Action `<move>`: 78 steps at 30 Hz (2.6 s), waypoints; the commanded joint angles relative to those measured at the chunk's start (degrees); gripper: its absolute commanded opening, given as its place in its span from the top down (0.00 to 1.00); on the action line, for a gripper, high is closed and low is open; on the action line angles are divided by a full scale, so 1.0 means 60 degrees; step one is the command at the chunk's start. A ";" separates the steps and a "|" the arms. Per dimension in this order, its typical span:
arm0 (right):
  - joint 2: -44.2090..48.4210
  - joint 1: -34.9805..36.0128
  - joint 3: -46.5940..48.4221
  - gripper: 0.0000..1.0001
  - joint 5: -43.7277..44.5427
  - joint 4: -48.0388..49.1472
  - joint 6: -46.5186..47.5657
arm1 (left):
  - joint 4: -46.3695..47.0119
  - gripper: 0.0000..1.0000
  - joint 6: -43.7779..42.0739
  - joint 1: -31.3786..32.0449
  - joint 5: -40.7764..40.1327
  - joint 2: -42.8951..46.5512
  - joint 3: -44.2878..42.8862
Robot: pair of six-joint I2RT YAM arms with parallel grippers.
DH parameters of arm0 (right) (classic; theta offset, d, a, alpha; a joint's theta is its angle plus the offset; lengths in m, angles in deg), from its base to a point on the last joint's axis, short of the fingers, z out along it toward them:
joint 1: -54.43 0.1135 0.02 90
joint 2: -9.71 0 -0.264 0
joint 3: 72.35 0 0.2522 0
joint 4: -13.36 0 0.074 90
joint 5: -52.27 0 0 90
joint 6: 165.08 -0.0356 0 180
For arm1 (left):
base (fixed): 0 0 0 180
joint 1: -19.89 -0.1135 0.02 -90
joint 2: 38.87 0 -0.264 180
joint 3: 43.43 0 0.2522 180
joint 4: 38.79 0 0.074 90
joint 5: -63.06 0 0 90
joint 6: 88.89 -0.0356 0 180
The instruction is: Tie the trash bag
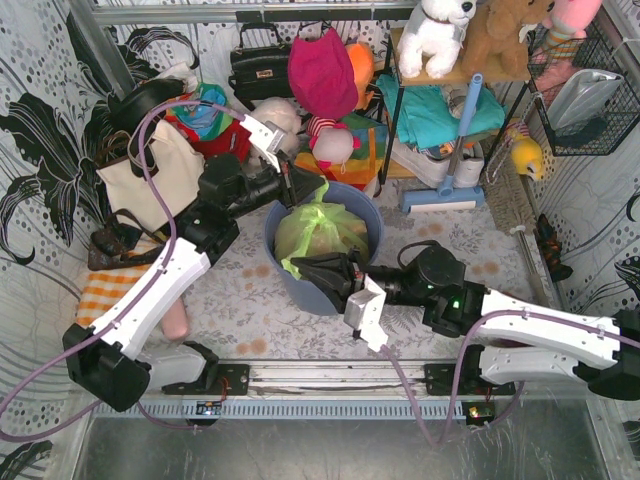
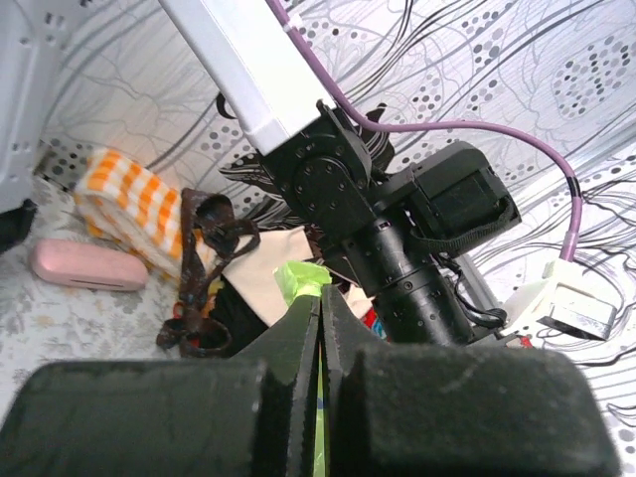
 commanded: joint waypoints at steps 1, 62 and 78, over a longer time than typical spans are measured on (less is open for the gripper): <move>0.0713 0.0049 -0.0336 1.00 -0.0885 0.0525 -0.1272 | 0.0468 1.00 -0.0156 -0.0061 -0.1005 -0.0242 -0.0188; 0.0505 0.0061 -0.0689 0.45 0.2242 0.0330 0.0192 | -0.0184 1.00 0.0900 -0.0322 -0.0276 -0.1100 -0.0822; -0.0996 0.0125 0.0825 0.45 0.2730 -0.1777 0.3400 | -0.0183 1.00 0.0870 -0.0322 -0.0281 -0.0946 -0.0721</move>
